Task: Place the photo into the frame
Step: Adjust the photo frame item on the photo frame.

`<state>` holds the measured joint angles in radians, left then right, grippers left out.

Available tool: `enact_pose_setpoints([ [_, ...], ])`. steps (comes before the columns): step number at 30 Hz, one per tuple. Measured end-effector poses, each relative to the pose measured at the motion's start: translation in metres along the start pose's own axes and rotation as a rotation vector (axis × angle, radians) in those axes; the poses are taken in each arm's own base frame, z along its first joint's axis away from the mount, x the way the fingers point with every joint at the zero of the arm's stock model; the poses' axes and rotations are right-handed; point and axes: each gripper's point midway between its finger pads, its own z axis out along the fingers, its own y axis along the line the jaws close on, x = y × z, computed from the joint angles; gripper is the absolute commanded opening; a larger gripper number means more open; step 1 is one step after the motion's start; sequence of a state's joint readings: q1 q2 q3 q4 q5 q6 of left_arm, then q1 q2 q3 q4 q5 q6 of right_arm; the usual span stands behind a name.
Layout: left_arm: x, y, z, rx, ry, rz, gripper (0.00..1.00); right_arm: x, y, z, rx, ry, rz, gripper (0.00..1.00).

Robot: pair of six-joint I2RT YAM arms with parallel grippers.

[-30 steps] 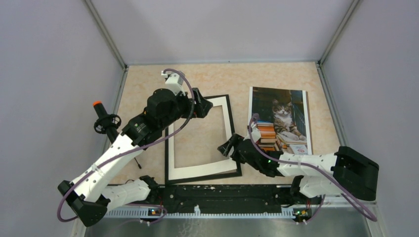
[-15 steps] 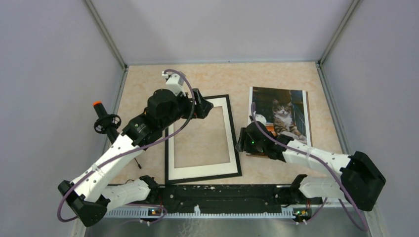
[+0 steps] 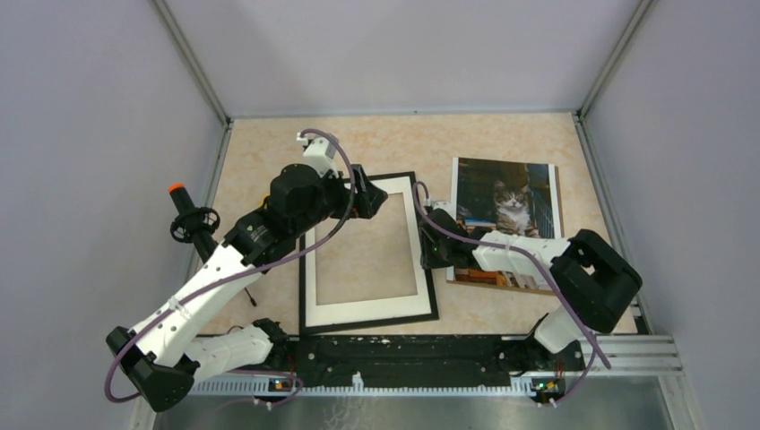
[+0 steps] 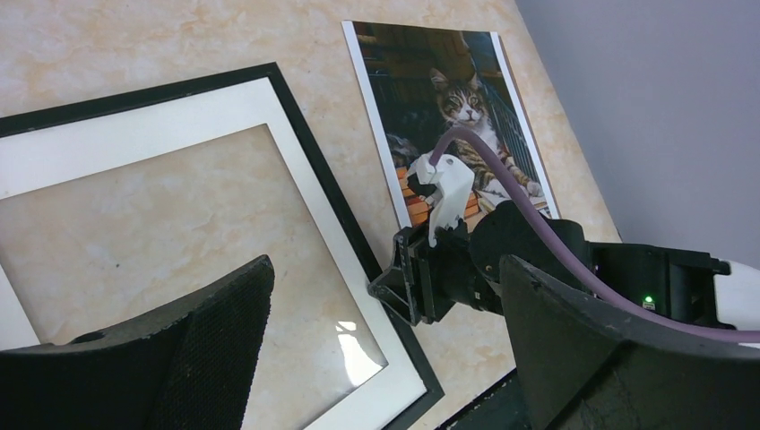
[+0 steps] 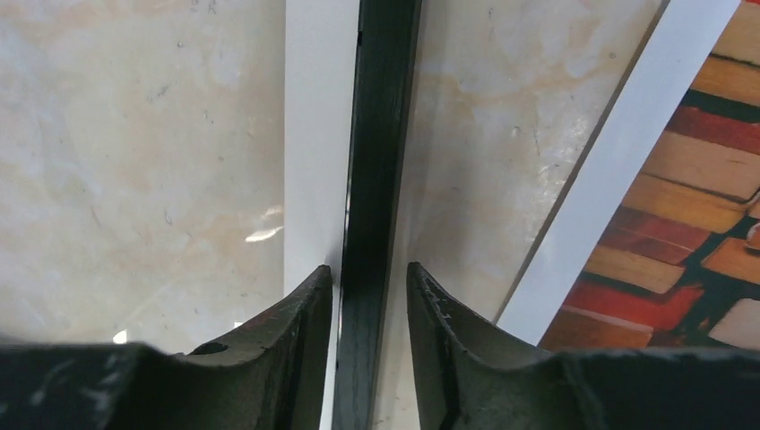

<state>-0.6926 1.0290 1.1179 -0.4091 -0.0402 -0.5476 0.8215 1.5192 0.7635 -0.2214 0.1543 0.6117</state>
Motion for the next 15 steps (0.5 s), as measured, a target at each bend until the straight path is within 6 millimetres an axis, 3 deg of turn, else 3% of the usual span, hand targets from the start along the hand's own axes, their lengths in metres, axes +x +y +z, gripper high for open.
enact_pose_setpoints([
  [9, 0.006, 0.003, 0.002, -0.007, 0.011, 0.001, 0.99, -0.035, -0.007, 0.022, 0.075, -0.109, 0.030, 0.18],
  [15, 0.005, 0.002, 0.002, 0.000, 0.008, 0.000, 0.99, -0.065, -0.031, 0.031, 0.117, -0.173, 0.098, 0.16],
])
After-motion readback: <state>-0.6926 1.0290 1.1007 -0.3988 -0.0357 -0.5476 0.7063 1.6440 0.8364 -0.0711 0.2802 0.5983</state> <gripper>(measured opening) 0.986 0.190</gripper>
